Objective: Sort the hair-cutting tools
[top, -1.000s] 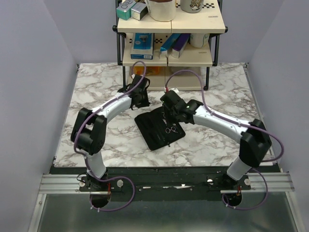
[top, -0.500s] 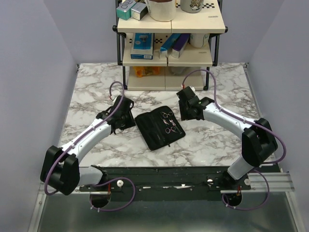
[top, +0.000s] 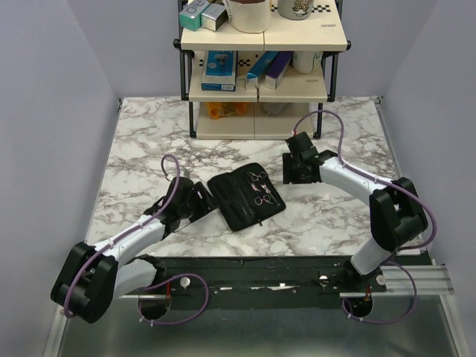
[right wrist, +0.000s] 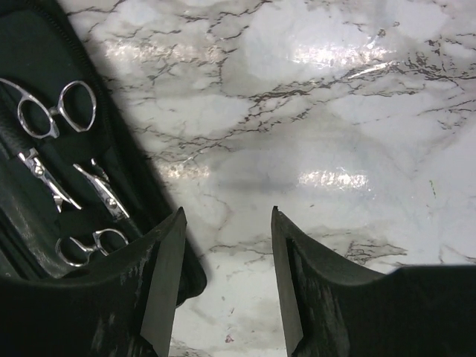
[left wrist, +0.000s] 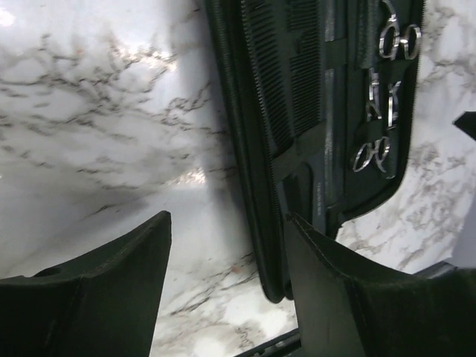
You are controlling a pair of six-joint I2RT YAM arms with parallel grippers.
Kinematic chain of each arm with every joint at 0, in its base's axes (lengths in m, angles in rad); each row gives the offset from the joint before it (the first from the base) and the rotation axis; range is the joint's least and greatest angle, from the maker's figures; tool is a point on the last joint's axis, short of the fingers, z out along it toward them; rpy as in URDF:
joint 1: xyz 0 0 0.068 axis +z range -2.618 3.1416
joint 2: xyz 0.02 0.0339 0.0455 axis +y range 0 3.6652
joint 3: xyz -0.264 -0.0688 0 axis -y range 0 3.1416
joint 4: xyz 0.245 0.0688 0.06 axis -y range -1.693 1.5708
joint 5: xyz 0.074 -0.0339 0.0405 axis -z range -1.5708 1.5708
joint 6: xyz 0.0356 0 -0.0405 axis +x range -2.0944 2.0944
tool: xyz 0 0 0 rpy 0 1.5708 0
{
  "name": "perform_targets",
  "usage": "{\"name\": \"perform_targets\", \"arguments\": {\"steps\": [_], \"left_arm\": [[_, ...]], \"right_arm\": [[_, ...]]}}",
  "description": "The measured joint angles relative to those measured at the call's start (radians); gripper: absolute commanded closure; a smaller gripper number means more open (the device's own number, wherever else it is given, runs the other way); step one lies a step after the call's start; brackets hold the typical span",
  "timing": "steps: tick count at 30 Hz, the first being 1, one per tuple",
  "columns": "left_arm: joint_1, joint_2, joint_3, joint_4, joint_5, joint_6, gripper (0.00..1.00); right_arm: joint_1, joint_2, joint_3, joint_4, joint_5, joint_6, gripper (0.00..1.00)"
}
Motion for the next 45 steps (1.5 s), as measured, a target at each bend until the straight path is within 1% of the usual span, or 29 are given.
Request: {"name": "perform_targets", "arguments": {"steps": [3, 6, 7, 9, 10, 12, 13, 14, 20, 23, 24, 27, 32, 38, 40, 44, 45], "left_arm": [[-0.002, 0.031, -0.045, 0.124, 0.015, -0.028, 0.30], [-0.005, 0.057, -0.082, 0.216, 0.015, -0.048, 0.30], [-0.005, 0.062, -0.088, 0.235, 0.015, -0.051, 0.30], [-0.007, 0.081, -0.092, 0.274, 0.015, -0.055, 0.30], [-0.008, 0.090, -0.092, 0.288, 0.015, -0.055, 0.30], [-0.008, 0.121, -0.092, 0.326, 0.014, -0.056, 0.30], [-0.008, 0.137, -0.092, 0.344, 0.015, -0.060, 0.30], [-0.008, 0.154, -0.092, 0.372, 0.015, -0.063, 0.30], [-0.017, 0.232, -0.092, 0.494, 0.016, -0.080, 0.32], [-0.022, 0.272, -0.092, 0.556, 0.016, -0.092, 0.42], [-0.024, 0.283, -0.092, 0.570, 0.015, -0.096, 0.50], [-0.028, 0.306, -0.092, 0.584, 0.015, -0.103, 0.60], [-0.030, 0.321, -0.085, 0.577, 0.015, -0.105, 0.60], [-0.030, 0.292, 0.005, 0.480, 0.010, -0.074, 0.59], [-0.030, 0.267, 0.065, 0.422, 0.007, -0.048, 0.59], [-0.030, 0.256, 0.235, 0.277, 0.005, 0.023, 0.60], [-0.030, 0.256, 0.281, 0.233, 0.004, 0.040, 0.63]], "right_arm": [[-0.033, 0.013, -0.006, 0.024, -0.034, 0.025, 0.48], [-0.051, 0.019, -0.009, 0.048, -0.056, 0.047, 0.58], [-0.054, 0.024, -0.009, 0.055, -0.059, 0.051, 0.65], [-0.057, 0.038, -0.009, 0.067, -0.065, 0.059, 0.72], [-0.058, 0.047, -0.009, 0.071, -0.070, 0.062, 0.79], [-0.058, 0.068, -0.009, 0.075, -0.081, 0.069, 0.89], [-0.058, 0.076, -0.010, 0.077, -0.086, 0.072, 0.98], [-0.058, 0.084, -0.011, 0.080, -0.090, 0.076, 0.99], [-0.058, 0.110, -0.024, 0.100, -0.127, 0.084, 0.99], [-0.057, 0.124, -0.035, 0.115, -0.167, 0.084, 0.99], [-0.057, 0.127, -0.041, 0.122, -0.179, 0.084, 0.99], [-0.055, 0.126, -0.053, 0.146, -0.205, 0.084, 0.99], [-0.038, 0.115, -0.079, 0.186, -0.222, 0.084, 0.99], [0.003, 0.097, -0.112, 0.224, -0.235, 0.085, 0.99], [0.018, 0.084, -0.130, 0.233, -0.237, 0.089, 0.99], [0.063, 0.071, -0.143, 0.231, -0.237, 0.096, 0.99], [0.072, 0.070, -0.143, 0.228, -0.237, 0.096, 0.99]]}}
